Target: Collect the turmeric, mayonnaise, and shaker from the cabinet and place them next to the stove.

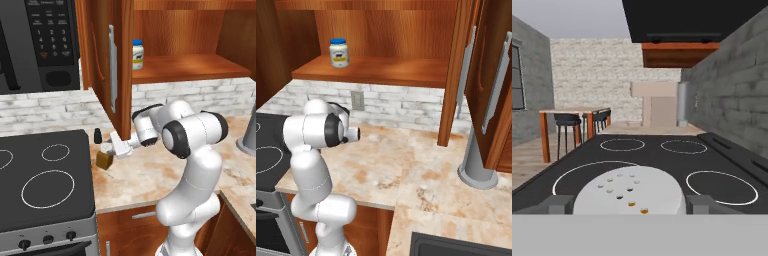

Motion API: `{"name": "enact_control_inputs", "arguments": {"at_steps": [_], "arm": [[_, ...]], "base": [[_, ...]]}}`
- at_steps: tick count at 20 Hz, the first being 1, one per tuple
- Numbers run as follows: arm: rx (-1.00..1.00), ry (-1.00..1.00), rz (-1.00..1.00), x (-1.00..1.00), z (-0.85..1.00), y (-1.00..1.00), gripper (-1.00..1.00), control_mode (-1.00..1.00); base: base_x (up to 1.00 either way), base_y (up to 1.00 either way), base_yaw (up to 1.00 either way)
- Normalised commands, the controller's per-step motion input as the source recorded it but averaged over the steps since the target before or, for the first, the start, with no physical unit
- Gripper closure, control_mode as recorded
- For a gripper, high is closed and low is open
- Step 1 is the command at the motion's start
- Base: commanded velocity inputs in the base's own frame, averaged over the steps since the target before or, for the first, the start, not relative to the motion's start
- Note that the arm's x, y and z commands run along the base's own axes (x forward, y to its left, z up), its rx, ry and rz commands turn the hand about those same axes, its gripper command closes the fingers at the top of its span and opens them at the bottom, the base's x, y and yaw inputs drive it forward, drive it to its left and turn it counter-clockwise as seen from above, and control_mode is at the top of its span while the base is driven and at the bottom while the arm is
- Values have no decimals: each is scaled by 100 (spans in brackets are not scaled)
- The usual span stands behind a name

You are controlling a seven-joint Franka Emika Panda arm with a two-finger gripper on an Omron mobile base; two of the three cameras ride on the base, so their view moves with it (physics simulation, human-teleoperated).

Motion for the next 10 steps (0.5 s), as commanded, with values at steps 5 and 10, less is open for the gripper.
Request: {"name": "enact_control_inputs", "arguments": {"at_steps": [5, 10], "arm": [[-4, 0, -5, -1, -11, 0, -100, -100], [-1, 0, -4, 0, -2, 0, -100, -100]], "base": [[0, 0, 0], [0, 0, 0]]}}
